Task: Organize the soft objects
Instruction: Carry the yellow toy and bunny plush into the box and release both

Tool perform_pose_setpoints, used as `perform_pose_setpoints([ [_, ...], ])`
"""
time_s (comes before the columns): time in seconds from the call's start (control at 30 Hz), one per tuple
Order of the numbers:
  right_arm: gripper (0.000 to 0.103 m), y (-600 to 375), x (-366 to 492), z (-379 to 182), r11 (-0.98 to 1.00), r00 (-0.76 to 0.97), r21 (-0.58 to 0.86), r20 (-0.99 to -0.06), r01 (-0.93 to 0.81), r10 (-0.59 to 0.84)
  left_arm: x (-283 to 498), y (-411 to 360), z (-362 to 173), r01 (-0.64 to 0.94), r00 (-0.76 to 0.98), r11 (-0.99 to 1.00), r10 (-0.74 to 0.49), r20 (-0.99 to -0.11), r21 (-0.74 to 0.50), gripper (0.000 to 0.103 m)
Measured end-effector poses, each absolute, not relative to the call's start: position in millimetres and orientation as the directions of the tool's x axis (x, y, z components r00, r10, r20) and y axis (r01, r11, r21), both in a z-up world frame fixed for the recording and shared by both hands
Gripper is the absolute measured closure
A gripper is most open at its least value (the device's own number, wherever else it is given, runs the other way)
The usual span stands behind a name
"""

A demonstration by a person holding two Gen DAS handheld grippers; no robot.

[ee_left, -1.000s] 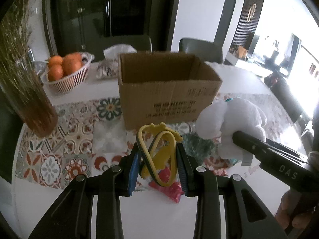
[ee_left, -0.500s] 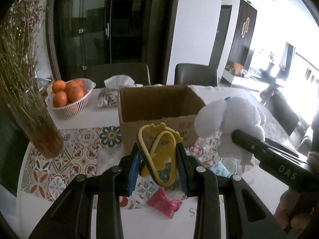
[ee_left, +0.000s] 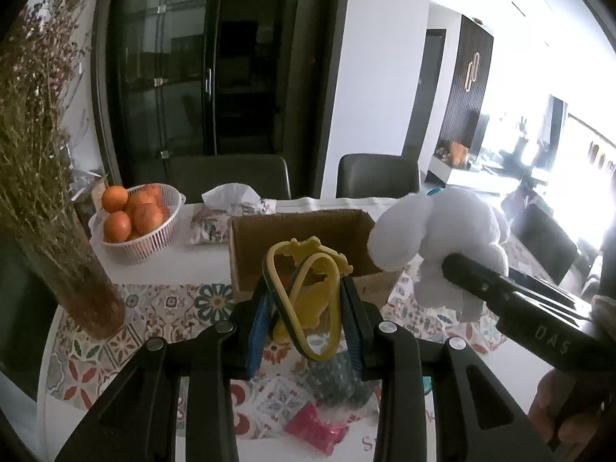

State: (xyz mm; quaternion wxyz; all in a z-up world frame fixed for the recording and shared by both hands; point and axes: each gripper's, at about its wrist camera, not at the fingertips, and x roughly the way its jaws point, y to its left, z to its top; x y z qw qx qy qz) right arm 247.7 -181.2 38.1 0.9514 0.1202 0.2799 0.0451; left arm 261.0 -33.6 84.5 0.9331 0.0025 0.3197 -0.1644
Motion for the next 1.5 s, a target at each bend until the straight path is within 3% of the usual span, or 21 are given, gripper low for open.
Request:
perform_pose_setpoints([
  [0.4,0.059,-184.1,292.5,42.0,0.970,0.832,0.239,-0.527,-0.047,0.170,304.0,-38.3,85.8,0.301,0.749,0.949,-0.299,-0.592,-0.099,0.069],
  [0.83,0.059,-185.3,356.0,26.6,0.968,0.792,0.240,-0.575,-0.074,0.203,365.1,-40.5,62.2,0.267,0.707,0.953,-0.294,-0.643,-0.142,0.069],
  [1.5,0.058,-193.2,436.7,-39.4,0.956,0.607,0.291,-0.753,-0.038,0.253,432.6,-52.2,-9.5,0.242,0.563,0.959,-0.264,-0.783,-0.149,0.068],
])
